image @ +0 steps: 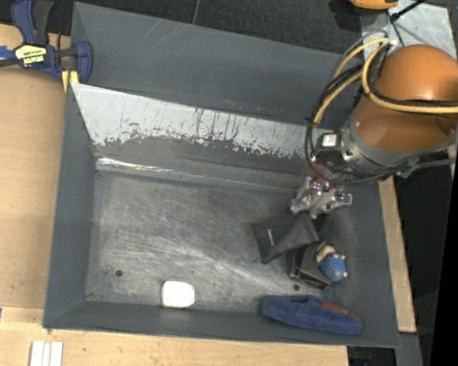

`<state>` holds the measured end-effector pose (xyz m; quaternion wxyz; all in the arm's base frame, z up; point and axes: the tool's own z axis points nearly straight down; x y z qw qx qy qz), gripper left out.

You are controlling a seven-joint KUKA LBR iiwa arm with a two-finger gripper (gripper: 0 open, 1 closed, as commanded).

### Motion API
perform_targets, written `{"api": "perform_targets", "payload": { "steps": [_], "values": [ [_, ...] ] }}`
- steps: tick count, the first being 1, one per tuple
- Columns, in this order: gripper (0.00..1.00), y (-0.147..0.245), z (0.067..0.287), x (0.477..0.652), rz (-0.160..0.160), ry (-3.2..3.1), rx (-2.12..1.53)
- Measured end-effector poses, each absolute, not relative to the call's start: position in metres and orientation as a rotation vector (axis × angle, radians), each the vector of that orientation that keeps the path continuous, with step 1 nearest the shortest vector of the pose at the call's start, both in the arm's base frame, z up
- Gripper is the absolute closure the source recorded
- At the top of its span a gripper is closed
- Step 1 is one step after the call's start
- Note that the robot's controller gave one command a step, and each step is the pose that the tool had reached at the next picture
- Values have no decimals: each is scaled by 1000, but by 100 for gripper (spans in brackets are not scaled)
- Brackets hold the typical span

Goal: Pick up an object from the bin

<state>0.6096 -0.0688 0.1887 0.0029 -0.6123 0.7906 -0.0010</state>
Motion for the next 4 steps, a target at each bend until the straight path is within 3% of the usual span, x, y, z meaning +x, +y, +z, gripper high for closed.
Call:
{"api": "perform_targets", "payload": {
  "steps": [1, 4],
  "values": [
    [100, -95, 129, 584, -4, 1954, -2446],
    [100, -96, 122, 587, -15, 1928, -2464]
  ]
}}
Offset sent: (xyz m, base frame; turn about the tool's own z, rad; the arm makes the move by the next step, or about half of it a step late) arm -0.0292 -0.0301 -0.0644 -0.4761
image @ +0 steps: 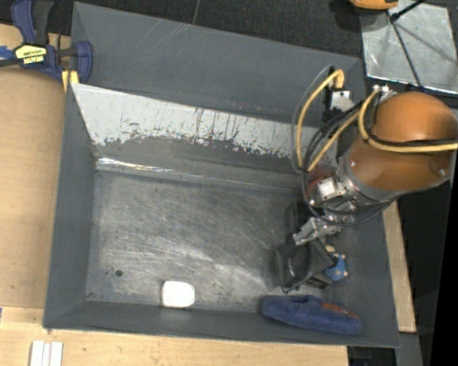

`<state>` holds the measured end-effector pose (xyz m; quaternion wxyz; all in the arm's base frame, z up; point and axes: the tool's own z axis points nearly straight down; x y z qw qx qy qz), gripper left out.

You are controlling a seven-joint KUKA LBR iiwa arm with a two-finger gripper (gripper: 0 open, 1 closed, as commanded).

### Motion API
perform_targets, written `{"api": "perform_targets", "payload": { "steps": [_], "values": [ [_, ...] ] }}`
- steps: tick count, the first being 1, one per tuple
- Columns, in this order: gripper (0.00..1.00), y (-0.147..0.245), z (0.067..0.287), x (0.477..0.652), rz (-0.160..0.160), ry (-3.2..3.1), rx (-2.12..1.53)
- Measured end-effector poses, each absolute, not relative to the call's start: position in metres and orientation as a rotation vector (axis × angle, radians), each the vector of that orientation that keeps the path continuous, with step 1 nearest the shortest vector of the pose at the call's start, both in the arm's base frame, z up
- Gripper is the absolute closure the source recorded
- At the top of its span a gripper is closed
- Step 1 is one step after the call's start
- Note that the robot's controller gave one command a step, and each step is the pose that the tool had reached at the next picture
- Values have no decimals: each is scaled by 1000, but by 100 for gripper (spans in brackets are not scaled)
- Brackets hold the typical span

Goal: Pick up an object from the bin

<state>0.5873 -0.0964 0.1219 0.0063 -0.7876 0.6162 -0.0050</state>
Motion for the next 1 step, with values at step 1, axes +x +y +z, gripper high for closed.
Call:
{"api": "perform_targets", "payload": {
  "steps": [1],
  "values": [
    [100, -70, 196, 597, -12, 1908, -2486]
  ]
}}
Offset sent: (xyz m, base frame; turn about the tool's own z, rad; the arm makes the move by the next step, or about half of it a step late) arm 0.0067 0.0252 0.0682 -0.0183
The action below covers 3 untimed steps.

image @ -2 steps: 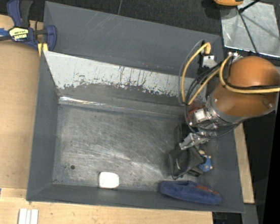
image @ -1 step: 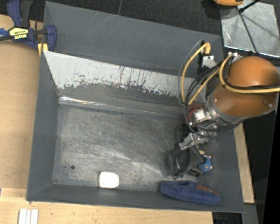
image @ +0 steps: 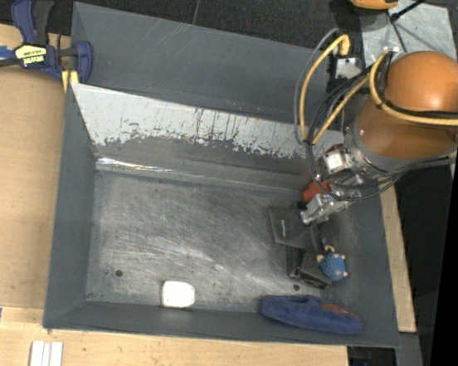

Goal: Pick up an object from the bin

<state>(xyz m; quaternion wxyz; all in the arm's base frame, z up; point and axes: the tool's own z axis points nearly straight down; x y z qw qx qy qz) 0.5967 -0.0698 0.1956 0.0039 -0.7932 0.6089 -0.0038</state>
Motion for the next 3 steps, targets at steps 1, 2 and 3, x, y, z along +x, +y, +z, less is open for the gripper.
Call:
{"api": "perform_targets", "payload": {
  "steps": [1, 2, 3],
  "values": [
    [100, -71, 250, 605, -10, 1911, -2486],
    [100, -81, 136, 608, 10, 1867, -2528],
    [100, -79, 180, 600, -6, 1859, -2527]
  ]
}}
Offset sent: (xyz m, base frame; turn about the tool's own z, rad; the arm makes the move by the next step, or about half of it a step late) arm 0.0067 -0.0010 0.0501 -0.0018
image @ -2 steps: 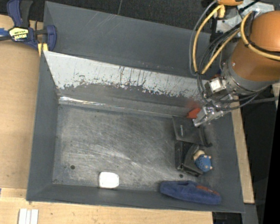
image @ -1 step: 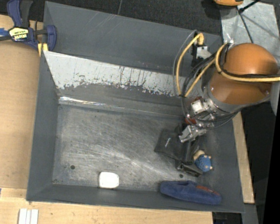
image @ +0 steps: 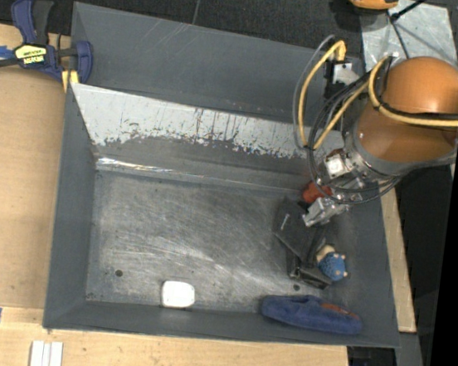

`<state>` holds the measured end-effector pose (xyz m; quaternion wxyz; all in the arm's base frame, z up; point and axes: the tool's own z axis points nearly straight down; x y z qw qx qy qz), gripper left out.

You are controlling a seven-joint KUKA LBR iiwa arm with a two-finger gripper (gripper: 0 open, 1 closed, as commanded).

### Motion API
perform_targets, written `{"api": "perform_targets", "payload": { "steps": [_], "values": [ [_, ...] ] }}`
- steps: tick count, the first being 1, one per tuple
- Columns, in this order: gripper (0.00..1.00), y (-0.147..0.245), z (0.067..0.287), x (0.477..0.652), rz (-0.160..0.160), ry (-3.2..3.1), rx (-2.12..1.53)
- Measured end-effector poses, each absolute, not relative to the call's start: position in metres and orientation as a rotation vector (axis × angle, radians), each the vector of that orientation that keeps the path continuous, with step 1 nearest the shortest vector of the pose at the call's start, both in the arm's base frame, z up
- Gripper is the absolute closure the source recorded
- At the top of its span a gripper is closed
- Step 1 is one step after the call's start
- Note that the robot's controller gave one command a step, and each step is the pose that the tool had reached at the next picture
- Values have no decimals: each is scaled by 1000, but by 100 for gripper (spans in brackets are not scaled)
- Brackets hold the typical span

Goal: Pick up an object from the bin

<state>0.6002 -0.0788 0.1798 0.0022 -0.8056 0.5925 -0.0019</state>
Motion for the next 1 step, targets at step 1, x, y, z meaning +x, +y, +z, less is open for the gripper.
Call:
{"api": "perform_targets", "payload": {
  "steps": [1],
  "values": [
    [100, -76, 231, 599, -8, 1839, -2541]
  ]
}}
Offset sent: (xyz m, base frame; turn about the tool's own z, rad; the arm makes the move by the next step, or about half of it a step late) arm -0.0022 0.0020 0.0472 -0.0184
